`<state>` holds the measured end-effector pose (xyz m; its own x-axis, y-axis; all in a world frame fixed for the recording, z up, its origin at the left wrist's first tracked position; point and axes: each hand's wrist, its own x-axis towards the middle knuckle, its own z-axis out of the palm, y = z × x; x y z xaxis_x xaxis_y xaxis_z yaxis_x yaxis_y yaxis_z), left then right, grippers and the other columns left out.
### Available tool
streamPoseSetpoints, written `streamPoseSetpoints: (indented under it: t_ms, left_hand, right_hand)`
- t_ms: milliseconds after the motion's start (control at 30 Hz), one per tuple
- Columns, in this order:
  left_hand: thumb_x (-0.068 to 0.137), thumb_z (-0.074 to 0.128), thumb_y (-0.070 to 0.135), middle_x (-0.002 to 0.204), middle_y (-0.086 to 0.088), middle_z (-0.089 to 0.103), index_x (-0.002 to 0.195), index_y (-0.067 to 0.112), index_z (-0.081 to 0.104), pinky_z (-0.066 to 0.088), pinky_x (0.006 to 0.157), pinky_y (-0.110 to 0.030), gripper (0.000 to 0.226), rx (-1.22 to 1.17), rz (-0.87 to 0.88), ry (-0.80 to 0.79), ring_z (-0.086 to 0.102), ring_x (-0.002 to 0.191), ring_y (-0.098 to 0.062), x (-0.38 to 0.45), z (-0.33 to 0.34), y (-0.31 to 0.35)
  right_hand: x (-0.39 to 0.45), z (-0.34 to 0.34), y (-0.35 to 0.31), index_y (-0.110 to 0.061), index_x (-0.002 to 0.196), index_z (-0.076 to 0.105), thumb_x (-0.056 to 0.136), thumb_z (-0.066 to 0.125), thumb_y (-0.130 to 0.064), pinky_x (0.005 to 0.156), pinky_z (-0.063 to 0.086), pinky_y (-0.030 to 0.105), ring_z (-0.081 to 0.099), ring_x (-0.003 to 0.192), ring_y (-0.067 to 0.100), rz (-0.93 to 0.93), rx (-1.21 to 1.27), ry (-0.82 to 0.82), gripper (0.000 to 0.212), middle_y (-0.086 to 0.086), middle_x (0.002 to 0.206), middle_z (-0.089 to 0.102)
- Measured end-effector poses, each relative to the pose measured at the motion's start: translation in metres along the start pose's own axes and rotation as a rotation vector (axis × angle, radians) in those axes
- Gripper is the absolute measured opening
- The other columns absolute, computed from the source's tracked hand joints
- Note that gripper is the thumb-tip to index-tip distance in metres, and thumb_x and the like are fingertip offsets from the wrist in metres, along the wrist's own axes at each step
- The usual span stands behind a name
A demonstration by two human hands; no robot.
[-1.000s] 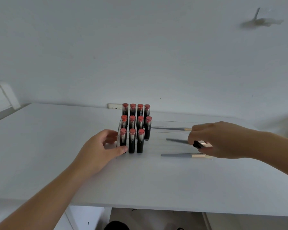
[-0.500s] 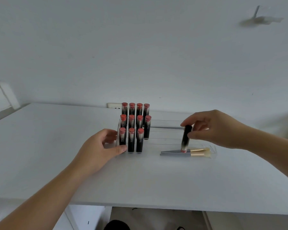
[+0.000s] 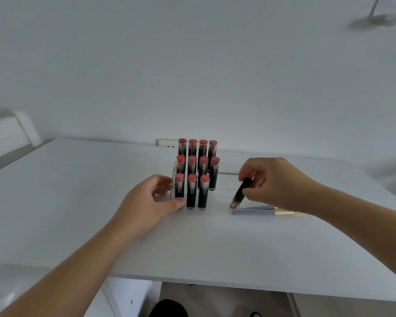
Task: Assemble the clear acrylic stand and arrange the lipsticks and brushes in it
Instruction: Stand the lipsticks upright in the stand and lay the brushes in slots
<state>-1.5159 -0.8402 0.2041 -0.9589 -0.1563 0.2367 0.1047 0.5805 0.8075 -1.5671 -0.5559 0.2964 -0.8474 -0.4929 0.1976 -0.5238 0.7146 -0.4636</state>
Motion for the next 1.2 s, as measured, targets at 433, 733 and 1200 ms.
streamPoseSetpoints:
  t_ms: [433,733,1200]
  left_hand:
    - [0.072,0.083,0.051,0.11,0.024,0.068,0.119,0.033,0.064,0.044,0.083,-0.017,0.053,0.015,-0.007,0.007,0.062,0.107,0.004,0.001,0.001,-0.001]
    - [0.06,0.075,0.067,0.109,0.024,0.068,0.116,0.036,0.064,0.045,0.083,-0.018,0.065,-0.006,-0.002,-0.005,0.061,0.105,0.007,0.0,0.0,0.0]
    - [0.07,0.083,0.055,0.11,0.023,0.068,0.117,0.035,0.065,0.043,0.08,-0.014,0.053,0.009,-0.014,0.015,0.061,0.105,0.008,0.002,0.001,-0.004]
  right_hand:
    - [-0.008,-0.008,-0.009,-0.027,0.095,0.065,0.078,0.056,-0.026,0.075,0.054,0.037,0.061,0.089,0.02,0.007,-0.677,-0.3,0.019,-0.009,0.092,0.06]
    - [-0.012,-0.011,-0.014,-0.023,0.086,0.068,0.08,0.059,-0.02,0.059,0.039,0.027,0.056,0.087,0.019,0.081,-0.677,-0.172,0.011,-0.005,0.091,0.056]
    - [-0.009,0.027,-0.011,-0.024,0.076,0.069,0.069,0.087,-0.025,0.056,0.047,0.025,0.062,0.057,0.009,0.263,0.276,0.103,0.019,-0.009,0.067,0.073]
